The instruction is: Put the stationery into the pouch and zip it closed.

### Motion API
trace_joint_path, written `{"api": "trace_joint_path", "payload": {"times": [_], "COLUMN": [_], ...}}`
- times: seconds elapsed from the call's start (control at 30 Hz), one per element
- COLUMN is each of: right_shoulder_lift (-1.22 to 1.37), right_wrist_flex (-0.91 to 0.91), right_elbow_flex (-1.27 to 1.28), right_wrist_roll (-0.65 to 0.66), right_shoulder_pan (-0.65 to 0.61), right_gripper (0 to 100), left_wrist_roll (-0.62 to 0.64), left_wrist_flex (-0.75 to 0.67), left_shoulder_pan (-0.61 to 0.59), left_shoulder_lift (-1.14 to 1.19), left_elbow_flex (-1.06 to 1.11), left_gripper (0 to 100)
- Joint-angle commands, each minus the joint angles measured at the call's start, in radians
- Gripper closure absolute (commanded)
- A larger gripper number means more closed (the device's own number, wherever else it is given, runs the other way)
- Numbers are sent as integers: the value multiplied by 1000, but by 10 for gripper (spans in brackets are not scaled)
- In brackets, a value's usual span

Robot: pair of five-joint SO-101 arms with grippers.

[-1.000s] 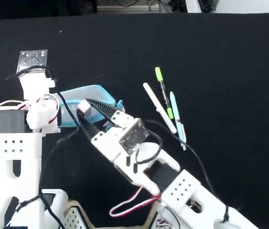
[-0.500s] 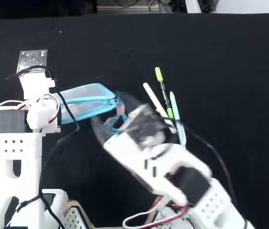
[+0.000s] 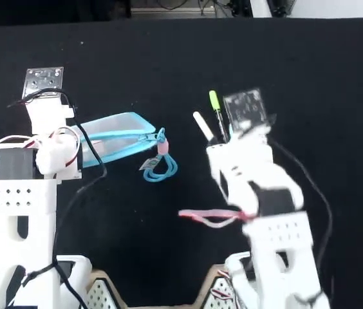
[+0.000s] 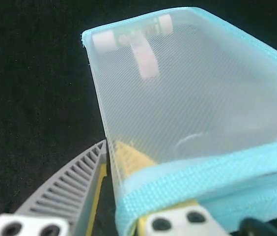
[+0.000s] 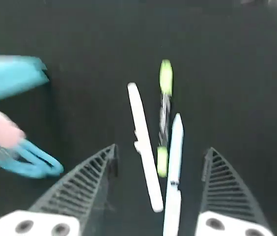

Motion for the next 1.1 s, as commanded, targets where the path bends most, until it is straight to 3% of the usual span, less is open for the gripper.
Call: {"api": "trace_joint_path", "payload": {"times": [0.0, 0.5, 0.67, 0.83, 1.07], "right_shoulder_lift": [216, 1211, 1415, 1575, 1732], "right_wrist_flex": [43, 143, 270, 423, 502], "right_elbow_flex": [-151, -894, -1171, -1391, -1573], "right_wrist_roll": [-55, -11, -2, 46, 104], "right_shoulder_pan": [81, 158, 164, 166, 206], "right_gripper": [792, 790, 865, 857, 857], "left_wrist_roll": [8, 8, 6, 5, 5], "left_wrist_flex": [-8, -8, -6, -6, -6], "left_shoulder_pan": [1, 1, 1, 1, 1], "left_shoulder_lift": [8, 8, 8, 8, 8], "left_elbow_flex": [28, 28, 28, 28, 28], "left_gripper": [970, 970, 970, 970, 970]}}
